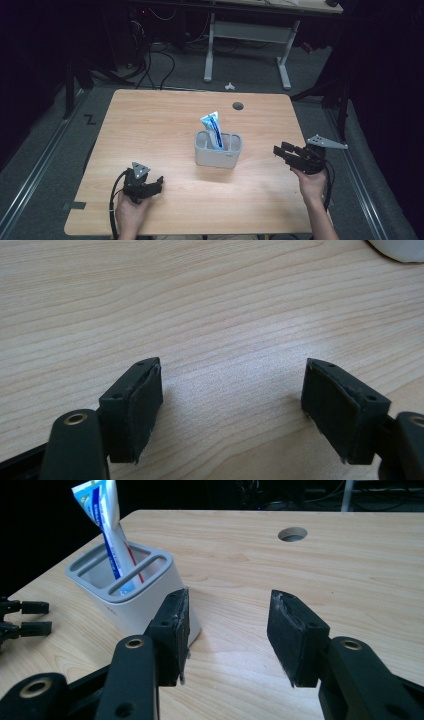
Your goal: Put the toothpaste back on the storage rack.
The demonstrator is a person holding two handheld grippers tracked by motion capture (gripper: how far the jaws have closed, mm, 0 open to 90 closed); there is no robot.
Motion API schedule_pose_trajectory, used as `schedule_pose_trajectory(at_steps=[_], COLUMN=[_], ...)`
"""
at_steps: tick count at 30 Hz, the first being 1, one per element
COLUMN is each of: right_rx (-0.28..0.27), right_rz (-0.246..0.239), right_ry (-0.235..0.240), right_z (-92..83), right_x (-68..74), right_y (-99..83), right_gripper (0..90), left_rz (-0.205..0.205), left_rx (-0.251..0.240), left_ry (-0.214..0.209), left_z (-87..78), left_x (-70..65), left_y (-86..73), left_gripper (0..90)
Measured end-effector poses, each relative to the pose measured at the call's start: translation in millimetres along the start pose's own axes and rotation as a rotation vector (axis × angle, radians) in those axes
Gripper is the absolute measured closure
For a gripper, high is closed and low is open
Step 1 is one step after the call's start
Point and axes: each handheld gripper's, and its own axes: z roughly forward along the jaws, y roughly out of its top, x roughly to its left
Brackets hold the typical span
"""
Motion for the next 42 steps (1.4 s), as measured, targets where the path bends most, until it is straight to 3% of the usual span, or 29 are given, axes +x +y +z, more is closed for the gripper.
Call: schedule_pose_trajectory(at_steps=[24,42], right_rx=[0.057,0.1], right_rz=[0.022,0.027], right_ry=[-0.036,-0.025], right_z=[8.2,20.5], right_x=[-9.1,-7.7], right_y=[-30.2,-51.1], right_gripper=[51.8,50.4], left_rz=[-0.001,-0.001], left_rx=[0.0,-0.002], left_ry=[0.001,0.001], left_z=[0.0,0.1], left_x=[0.0,-0.1], left_y=[0.0,-0.1], left_gripper=[25.1,25.0])
